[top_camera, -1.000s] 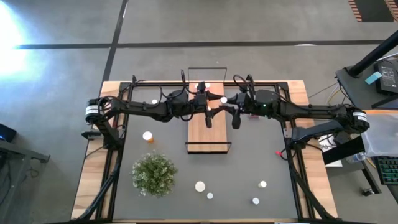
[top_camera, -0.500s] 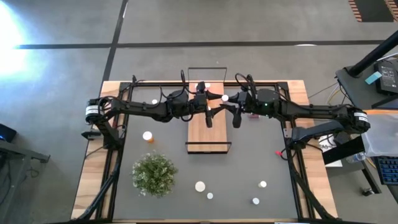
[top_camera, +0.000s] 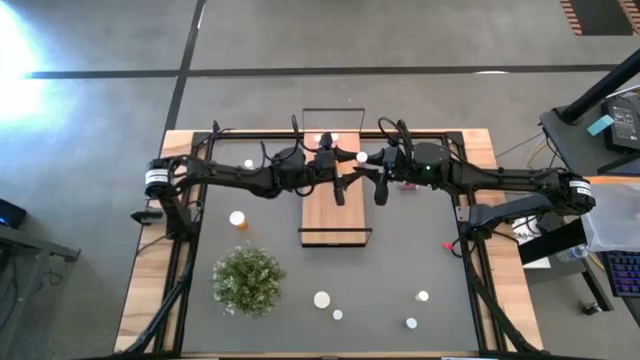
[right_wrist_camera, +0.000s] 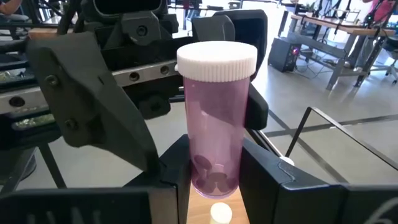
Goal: Pick and place medicine bottles onto shelf by color
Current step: Put the pink pill bottle on the shelf aligned with the other pink pill bottles
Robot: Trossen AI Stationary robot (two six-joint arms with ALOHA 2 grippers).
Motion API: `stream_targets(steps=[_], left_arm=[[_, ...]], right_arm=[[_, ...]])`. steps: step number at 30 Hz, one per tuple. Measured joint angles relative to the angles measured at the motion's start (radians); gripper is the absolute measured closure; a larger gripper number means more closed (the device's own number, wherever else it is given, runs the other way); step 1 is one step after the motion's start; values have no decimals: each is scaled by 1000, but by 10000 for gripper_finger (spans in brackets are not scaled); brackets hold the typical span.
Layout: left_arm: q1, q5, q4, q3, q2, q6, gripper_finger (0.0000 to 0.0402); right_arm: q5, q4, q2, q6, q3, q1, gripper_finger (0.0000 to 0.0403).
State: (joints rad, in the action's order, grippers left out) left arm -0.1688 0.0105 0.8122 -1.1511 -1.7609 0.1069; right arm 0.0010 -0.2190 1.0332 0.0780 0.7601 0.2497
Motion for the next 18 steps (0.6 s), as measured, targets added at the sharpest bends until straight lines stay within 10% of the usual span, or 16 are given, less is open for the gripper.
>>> stream_targets(steps=[18], left_arm=[[0,9,10,0,-4,4,316]], right_arm=[[-5,2,1,12,0,-1,305]])
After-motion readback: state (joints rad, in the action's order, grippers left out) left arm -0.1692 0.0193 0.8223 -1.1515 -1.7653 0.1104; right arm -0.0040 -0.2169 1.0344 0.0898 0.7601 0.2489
